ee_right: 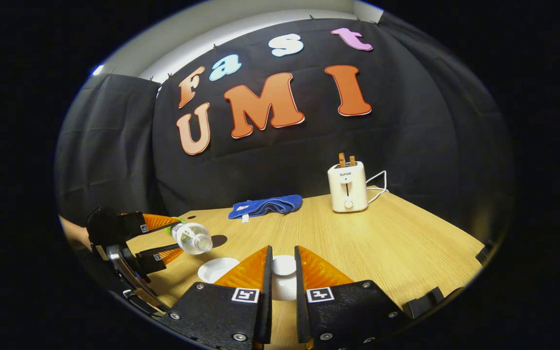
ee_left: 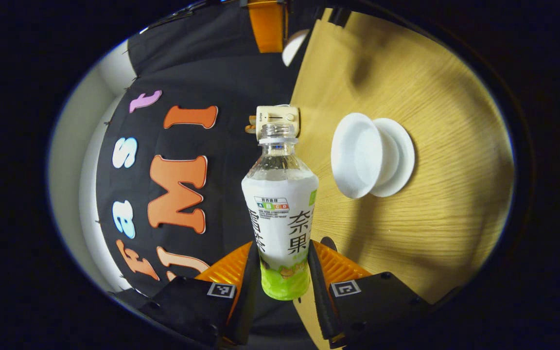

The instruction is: Open the teacup lid with one hand, grasp the water bottle and pour water into the teacup with the other hand; after pouring, place the water bottle on the coaster and then close the teacup lid.

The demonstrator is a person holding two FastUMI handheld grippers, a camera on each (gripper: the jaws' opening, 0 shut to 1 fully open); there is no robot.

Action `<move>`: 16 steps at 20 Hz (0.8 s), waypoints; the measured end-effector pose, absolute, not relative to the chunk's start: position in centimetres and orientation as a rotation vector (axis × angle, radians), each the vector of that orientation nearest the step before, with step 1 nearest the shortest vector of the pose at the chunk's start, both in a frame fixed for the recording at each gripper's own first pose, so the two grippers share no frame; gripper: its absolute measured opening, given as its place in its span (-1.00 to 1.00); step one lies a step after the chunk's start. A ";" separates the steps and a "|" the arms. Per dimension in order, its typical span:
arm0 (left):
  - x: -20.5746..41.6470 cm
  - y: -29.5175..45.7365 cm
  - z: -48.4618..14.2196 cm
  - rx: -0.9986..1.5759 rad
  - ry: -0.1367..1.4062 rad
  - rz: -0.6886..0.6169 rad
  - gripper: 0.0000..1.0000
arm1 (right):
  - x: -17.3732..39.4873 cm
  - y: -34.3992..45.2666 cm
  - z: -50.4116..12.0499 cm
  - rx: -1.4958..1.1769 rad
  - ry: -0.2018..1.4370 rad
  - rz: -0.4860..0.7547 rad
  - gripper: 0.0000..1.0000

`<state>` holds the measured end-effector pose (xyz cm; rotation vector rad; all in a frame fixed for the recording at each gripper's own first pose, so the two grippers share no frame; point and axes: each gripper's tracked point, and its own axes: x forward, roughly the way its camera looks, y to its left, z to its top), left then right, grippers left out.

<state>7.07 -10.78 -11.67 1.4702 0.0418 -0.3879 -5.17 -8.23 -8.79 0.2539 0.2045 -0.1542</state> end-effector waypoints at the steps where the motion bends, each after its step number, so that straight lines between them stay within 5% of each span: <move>1: 7.6 -10.3 -11.4 1.403 0.048 -0.377 0.12 | -4.8 -7.9 -8.9 0.245 0.209 -0.149 -0.58; 16: 15.8 -7.7 -0.3 0.382 -0.022 -0.208 0.05 | -1.0 -6.2 -8.0 0.120 0.241 -0.132 -0.58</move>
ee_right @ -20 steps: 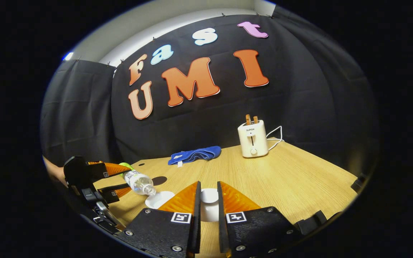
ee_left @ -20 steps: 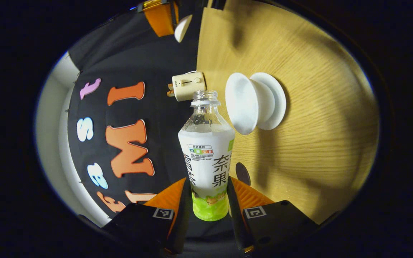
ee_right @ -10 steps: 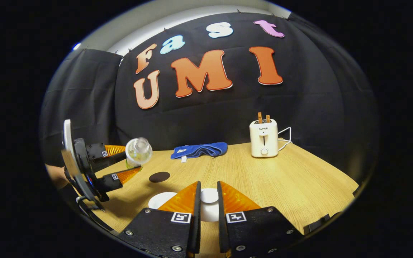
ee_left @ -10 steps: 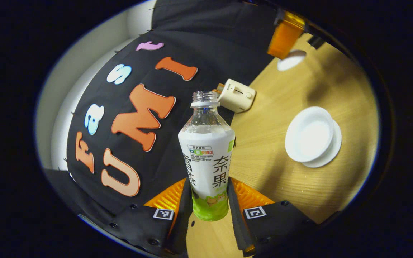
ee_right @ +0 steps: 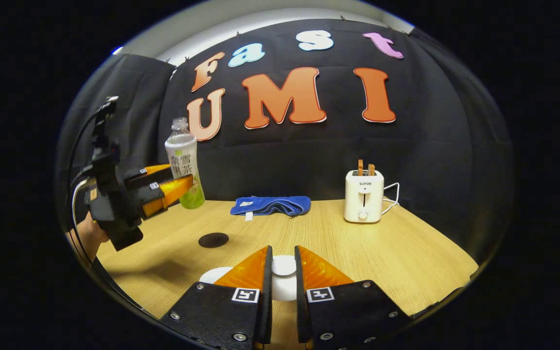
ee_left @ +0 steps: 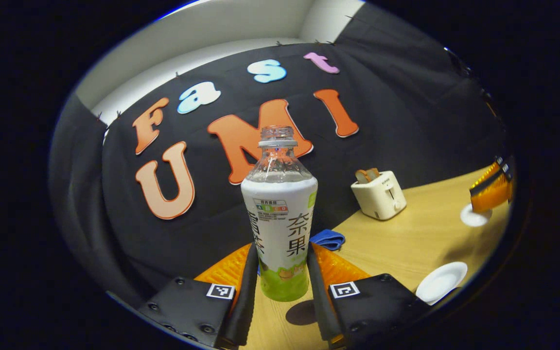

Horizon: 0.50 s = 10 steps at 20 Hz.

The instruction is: Open the teacup lid with one hand, grasp the water bottle and pour water into the teacup with the other hand; after pouring, place the water bottle on the coaster and then close the teacup lid.

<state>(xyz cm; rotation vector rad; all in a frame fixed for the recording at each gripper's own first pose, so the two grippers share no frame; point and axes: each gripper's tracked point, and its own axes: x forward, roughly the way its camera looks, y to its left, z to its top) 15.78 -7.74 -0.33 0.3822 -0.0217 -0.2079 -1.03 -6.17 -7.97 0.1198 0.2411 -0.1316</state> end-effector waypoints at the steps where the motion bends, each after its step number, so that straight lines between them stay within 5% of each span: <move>1: 16.2 -7.4 -0.3 0.323 -0.014 -0.199 0.05 | -0.9 -5.9 -7.9 0.116 0.242 -0.125 -0.58; 10: 19.3 -3.5 -6.7 0.023 0.177 -0.129 0.07 | -0.2 -4.8 -8.8 0.118 0.262 -0.095 -0.58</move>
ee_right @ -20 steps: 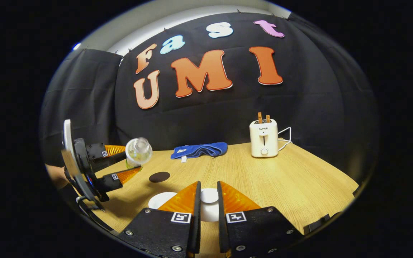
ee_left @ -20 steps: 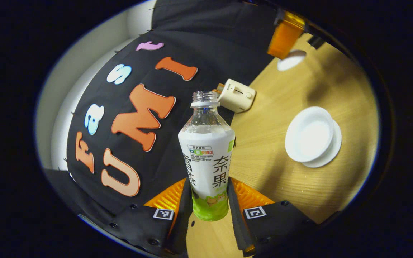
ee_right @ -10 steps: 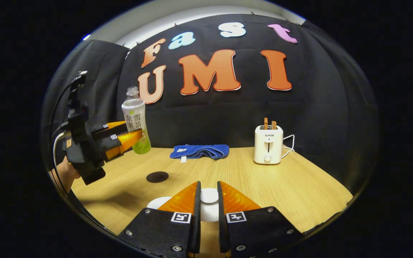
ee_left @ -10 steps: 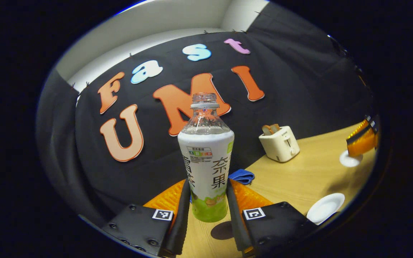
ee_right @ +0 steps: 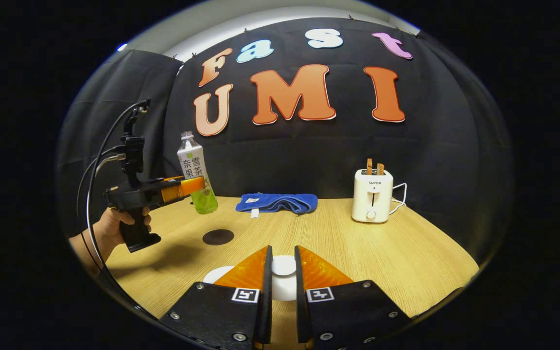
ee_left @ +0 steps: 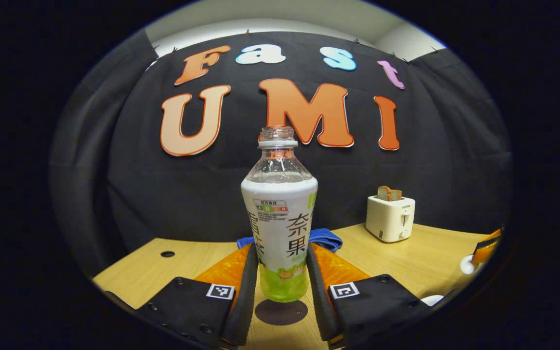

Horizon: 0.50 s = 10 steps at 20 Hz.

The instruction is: Open the teacup lid with one hand, grasp the water bottle and pour water into the teacup with the other hand; after pouring, place the water bottle on the coaster and then close the teacup lid.

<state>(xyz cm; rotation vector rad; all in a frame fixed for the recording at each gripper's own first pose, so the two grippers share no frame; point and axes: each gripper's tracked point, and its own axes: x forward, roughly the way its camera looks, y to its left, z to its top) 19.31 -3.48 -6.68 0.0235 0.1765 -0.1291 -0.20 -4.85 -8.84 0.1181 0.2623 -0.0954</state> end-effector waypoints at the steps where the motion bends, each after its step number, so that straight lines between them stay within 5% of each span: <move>1: 19.6 -3.1 -7.8 0.004 0.210 -0.123 0.08 | -0.2 -4.8 -9.2 0.118 0.269 -0.094 -0.58; 10: 19.8 -3.4 -14.4 0.007 0.351 -0.116 0.14 | 0.1 -3.8 -9.8 0.111 0.283 -0.059 -0.58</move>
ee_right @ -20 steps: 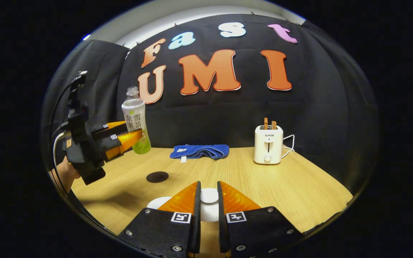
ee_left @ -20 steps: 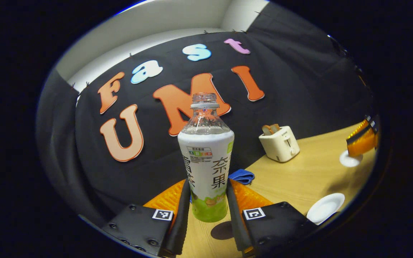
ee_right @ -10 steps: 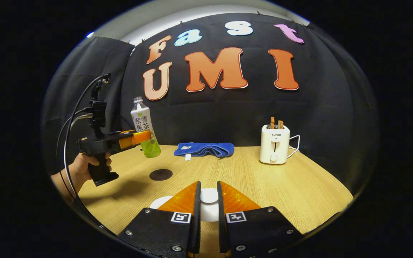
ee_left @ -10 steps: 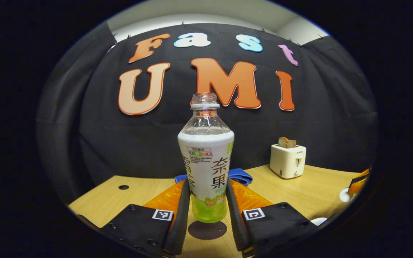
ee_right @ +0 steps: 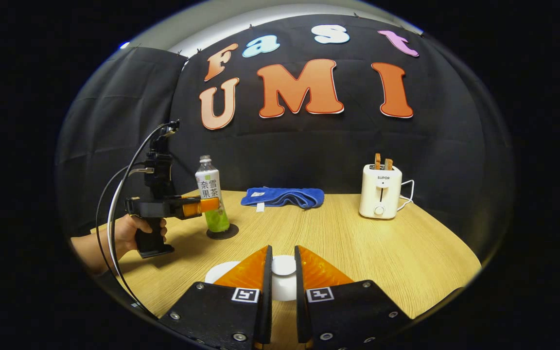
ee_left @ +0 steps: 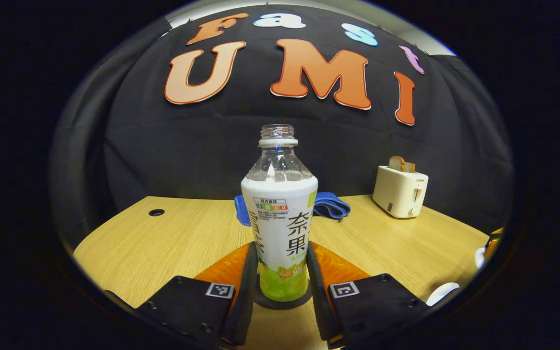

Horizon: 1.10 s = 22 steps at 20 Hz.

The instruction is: Open the teacup lid with one hand, grasp the water bottle and pour water into the teacup with the other hand; after pouring, place the water bottle on the coaster and then close the teacup lid.

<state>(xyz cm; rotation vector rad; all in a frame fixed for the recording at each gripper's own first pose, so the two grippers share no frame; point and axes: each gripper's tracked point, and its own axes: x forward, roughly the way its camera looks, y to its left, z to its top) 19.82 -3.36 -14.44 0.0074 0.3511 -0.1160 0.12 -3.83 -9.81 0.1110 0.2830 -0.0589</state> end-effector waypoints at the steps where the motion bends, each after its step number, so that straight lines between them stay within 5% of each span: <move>1: 20.0 -3.4 -14.7 0.016 0.355 -0.118 0.14 | 0.1 -3.8 -9.9 0.111 0.286 -0.057 -0.58; 6: 20.4 -3.5 -15.6 0.033 0.364 -0.123 0.07 | 0.2 -3.6 -9.9 0.115 0.285 -0.047 -0.58; 8: 20.3 -3.8 -16.0 0.031 0.366 -0.127 0.18 | 0.2 -3.4 -9.8 0.114 0.283 -0.043 -0.58; 9: 20.3 -3.8 -16.0 0.031 0.371 -0.127 0.07 | 0.3 -3.3 -9.8 0.116 0.281 -0.041 -0.58; 16: 19.7 -3.2 -15.8 0.024 0.354 -0.127 0.39 | 0.7 -1.7 -9.2 0.120 0.270 -0.004 -0.58; 17: 19.5 -2.9 -15.8 0.024 0.358 -0.121 0.73 | 0.7 -1.5 -9.1 0.121 0.266 0.001 -0.58; 18: 19.4 -2.9 -15.8 0.018 0.360 -0.121 0.84 | 0.8 -1.3 -9.0 0.120 0.264 0.005 -0.58; 22: 18.3 -2.0 -15.0 0.007 0.350 -0.101 1.00 | 1.2 -0.2 -8.7 0.127 0.251 0.028 -0.58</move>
